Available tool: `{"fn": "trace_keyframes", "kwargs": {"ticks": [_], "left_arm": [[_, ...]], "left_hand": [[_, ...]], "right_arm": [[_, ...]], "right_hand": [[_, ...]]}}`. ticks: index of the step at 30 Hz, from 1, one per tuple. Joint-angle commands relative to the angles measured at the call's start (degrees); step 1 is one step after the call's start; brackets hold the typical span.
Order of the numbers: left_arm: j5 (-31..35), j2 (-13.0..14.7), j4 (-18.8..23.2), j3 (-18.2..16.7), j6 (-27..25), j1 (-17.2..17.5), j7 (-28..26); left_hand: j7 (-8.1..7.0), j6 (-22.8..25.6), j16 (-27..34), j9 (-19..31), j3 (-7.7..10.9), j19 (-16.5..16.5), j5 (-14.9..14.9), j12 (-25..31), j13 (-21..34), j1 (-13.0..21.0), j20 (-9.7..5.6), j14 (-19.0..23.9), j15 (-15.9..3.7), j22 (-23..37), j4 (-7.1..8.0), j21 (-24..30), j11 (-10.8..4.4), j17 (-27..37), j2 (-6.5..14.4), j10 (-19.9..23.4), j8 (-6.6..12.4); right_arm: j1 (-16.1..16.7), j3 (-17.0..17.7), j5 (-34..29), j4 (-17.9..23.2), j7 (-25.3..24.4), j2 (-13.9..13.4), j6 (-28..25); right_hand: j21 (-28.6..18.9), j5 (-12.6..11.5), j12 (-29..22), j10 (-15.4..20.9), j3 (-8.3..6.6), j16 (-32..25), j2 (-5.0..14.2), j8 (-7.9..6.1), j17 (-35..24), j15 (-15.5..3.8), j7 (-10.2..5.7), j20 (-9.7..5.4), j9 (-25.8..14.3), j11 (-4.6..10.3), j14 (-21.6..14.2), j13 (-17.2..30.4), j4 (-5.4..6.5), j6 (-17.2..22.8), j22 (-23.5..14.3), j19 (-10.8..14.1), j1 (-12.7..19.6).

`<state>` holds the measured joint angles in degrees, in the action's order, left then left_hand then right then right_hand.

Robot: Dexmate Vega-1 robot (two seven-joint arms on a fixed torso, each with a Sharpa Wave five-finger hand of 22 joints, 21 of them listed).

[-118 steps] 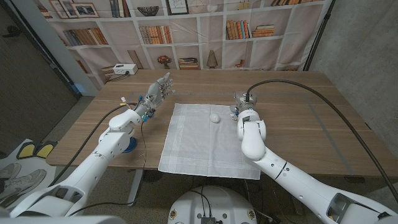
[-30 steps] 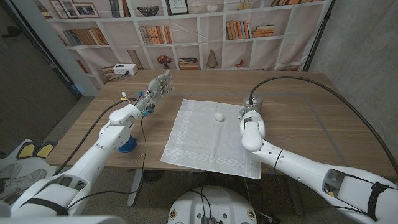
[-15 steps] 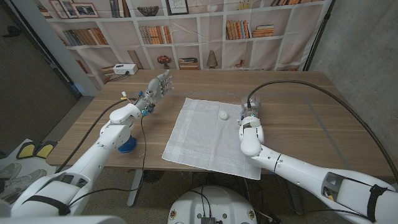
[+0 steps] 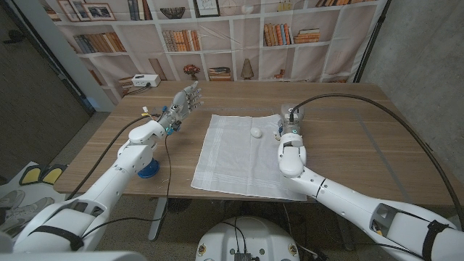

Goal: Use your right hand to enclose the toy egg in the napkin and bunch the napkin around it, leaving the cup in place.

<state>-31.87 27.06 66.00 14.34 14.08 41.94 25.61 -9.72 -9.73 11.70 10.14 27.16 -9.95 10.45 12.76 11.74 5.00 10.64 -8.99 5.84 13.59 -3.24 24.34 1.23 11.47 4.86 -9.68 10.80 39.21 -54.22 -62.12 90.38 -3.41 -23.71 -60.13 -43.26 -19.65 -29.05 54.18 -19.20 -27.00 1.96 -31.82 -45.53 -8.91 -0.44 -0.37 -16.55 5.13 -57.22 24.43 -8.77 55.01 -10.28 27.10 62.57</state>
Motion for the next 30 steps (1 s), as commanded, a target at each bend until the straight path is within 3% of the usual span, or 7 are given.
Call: {"fn": "trace_keyframes", "kwargs": {"ticks": [1, 8, 14, 23, 30], "left_arm": [[0.23, -0.49, -0.86, 0.29, 0.32, -0.71, -0.08], [0.42, -0.48, -0.68, 0.27, 0.5, -0.91, -0.3], [0.65, -0.61, -1.02, 0.53, 0.54, -1.4, -0.14], [0.72, -0.94, -1.57, 0.8, 0.25, -1.76, -0.19], [0.78, -1.08, -1.88, 0.96, 0.3, -2.03, 0.0]], "left_hand": [[0.33, -1.77, -0.04, 0.07, 0.46, -3.43, 0.27, 0.16, 0.17, 0.59, 0.76, 0.03, -0.28, -0.07, -0.1, 0.16, 0.18, -0.02, 0.14, -2.6, -0.09], [0.36, -1.72, -0.07, 0.07, 0.56, -3.4, 0.26, 0.17, 0.17, 0.69, 0.72, -0.03, -0.34, -0.08, -0.14, 0.18, 0.18, -0.03, 0.26, -2.57, -0.06], [0.4, -1.74, -0.06, 0.07, 0.66, -3.38, 0.25, 0.18, 0.17, 0.8, 0.72, 0.0, -0.3, -0.09, -0.18, 0.18, 0.18, -0.04, 0.36, -2.56, -0.07], [0.39, -1.77, -0.09, 0.08, 0.82, -3.42, 0.23, 0.15, 0.17, 0.96, 0.81, -0.05, -0.34, -0.11, -0.24, 0.17, 0.24, -0.06, 0.53, -2.62, -0.08], [0.48, -1.73, -0.11, 0.08, 1.0, -3.37, 0.21, 0.14, 0.17, 1.17, 0.78, -0.07, -0.36, -0.12, -0.32, 0.19, 0.22, -0.08, 0.74, -2.63, -0.06]], "right_arm": [[0.37, 0.69, 9.79, 6.84, -9.48, -0.95, 3.27], [-0.53, -2.17, 10.79, 9.78, -4.17, -4.11, 6.59], [-0.21, -3.0, 10.86, 11.91, -2.41, -5.7, 9.44], [2.52, -0.04, 14.27, 16.13, -3.95, -5.66, 13.53], [4.64, 2.87, 20.33, 17.82, -5.49, -5.16, 19.3]], "right_hand": [[-0.23, 0.11, -0.46, 0.46, -0.11, -0.27, 0.66, -1.24, -0.15, -3.39, -1.03, 0.14, 0.29, -0.55, -0.59, -0.1, 0.26, 6.25, -0.21, 0.28, 0.7], [-0.1, 0.64, -0.68, 1.58, 0.2, -0.59, 0.71, -1.03, -0.8, -3.27, 0.16, 0.26, 1.04, -1.8, -0.7, -0.62, 0.67, 7.2, -0.23, -0.09, 0.06], [0.14, 0.8, -0.54, 1.78, 0.0, -0.34, 0.59, -0.84, -0.76, -3.37, 0.28, 0.41, 1.53, -1.84, -0.53, -1.0, 0.48, 7.85, -0.23, -0.76, 0.26], [0.19, 1.06, -0.43, 2.16, -0.07, -0.38, 0.63, -0.46, -0.99, -3.32, 0.33, 0.43, 2.09, -2.08, -0.52, -1.44, 0.52, 8.22, -0.23, -0.88, 0.2], [0.22, 1.29, -0.23, 2.22, -0.11, -0.42, 0.67, -0.11, -1.21, -3.26, 0.47, 0.41, 2.53, -2.14, -0.43, -1.8, 0.52, 8.41, -0.24, -0.96, 0.19]]}}
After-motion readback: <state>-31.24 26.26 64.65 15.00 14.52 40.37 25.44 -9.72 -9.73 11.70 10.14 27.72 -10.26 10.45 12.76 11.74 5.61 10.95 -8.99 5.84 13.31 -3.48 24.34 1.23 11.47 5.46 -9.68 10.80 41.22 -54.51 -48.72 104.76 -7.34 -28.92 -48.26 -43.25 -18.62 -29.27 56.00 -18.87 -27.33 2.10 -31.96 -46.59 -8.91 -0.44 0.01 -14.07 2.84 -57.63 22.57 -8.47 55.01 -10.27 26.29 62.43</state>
